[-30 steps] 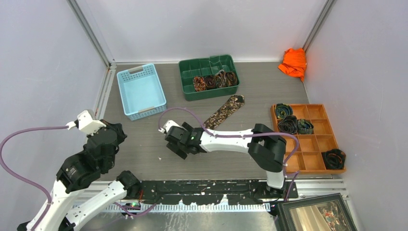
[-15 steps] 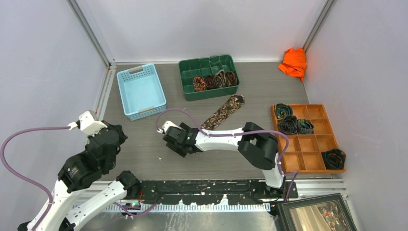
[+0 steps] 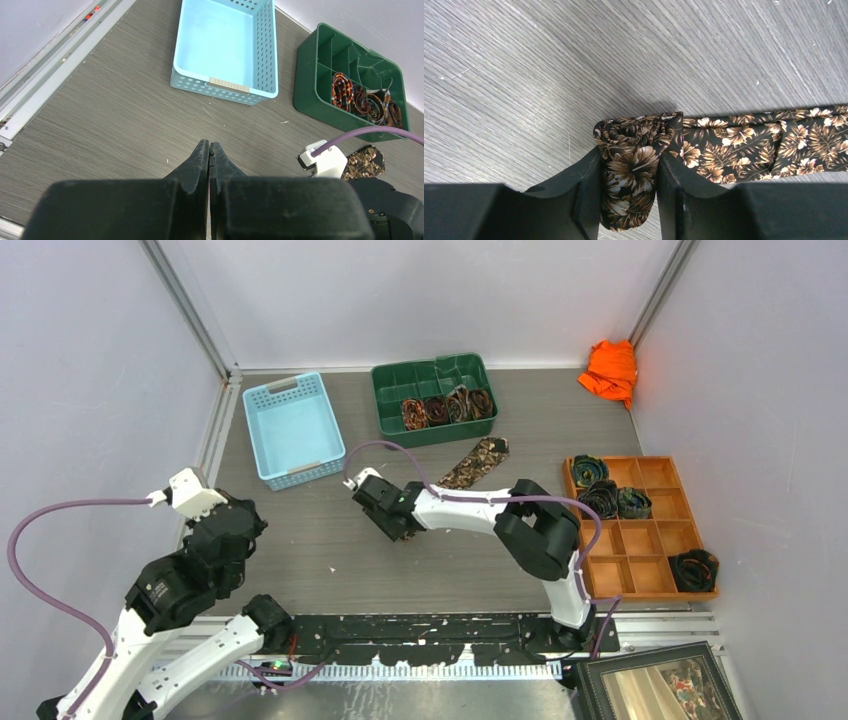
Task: Roll the ties
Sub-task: Roll the tie at the center of the board.
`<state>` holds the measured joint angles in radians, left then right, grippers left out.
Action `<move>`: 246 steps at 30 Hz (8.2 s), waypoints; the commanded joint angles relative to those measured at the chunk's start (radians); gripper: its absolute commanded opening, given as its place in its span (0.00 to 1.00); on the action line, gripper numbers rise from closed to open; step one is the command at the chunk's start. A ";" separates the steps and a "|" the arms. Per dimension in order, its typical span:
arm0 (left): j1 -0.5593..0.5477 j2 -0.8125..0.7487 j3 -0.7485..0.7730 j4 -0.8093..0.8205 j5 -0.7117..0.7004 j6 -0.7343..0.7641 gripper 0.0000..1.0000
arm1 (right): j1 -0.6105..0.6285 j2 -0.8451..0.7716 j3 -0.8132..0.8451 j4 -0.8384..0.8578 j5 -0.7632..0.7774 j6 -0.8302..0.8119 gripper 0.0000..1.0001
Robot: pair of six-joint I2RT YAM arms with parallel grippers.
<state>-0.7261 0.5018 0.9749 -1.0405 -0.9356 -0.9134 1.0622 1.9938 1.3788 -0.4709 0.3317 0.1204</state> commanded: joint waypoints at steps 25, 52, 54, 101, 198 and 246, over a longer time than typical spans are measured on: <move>0.001 0.023 0.051 0.052 -0.011 0.049 0.00 | -0.153 -0.026 -0.074 0.352 -0.876 0.489 0.25; 0.001 0.380 -0.071 0.429 0.276 0.071 0.00 | -0.358 -0.087 -0.361 0.587 -0.973 0.616 0.30; 0.001 0.397 -0.084 0.449 0.286 0.073 0.00 | -0.363 -0.107 -0.354 0.564 -0.962 0.597 0.30; 0.048 1.114 -0.188 1.095 0.700 0.117 0.00 | -0.383 -0.576 -0.553 0.299 -0.652 0.488 0.30; 0.152 -0.027 -0.107 0.138 0.186 0.055 0.00 | 0.112 -0.019 0.023 -0.016 0.094 -0.137 0.87; 0.152 0.227 -0.057 0.408 0.418 0.125 0.00 | -0.284 -0.188 -0.413 0.723 -0.979 0.685 0.35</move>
<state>-0.5694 0.7006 0.9176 -0.7456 -0.5781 -0.7952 0.8047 1.8889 1.0267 0.1017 -0.5999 0.7391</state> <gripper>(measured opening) 0.005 0.352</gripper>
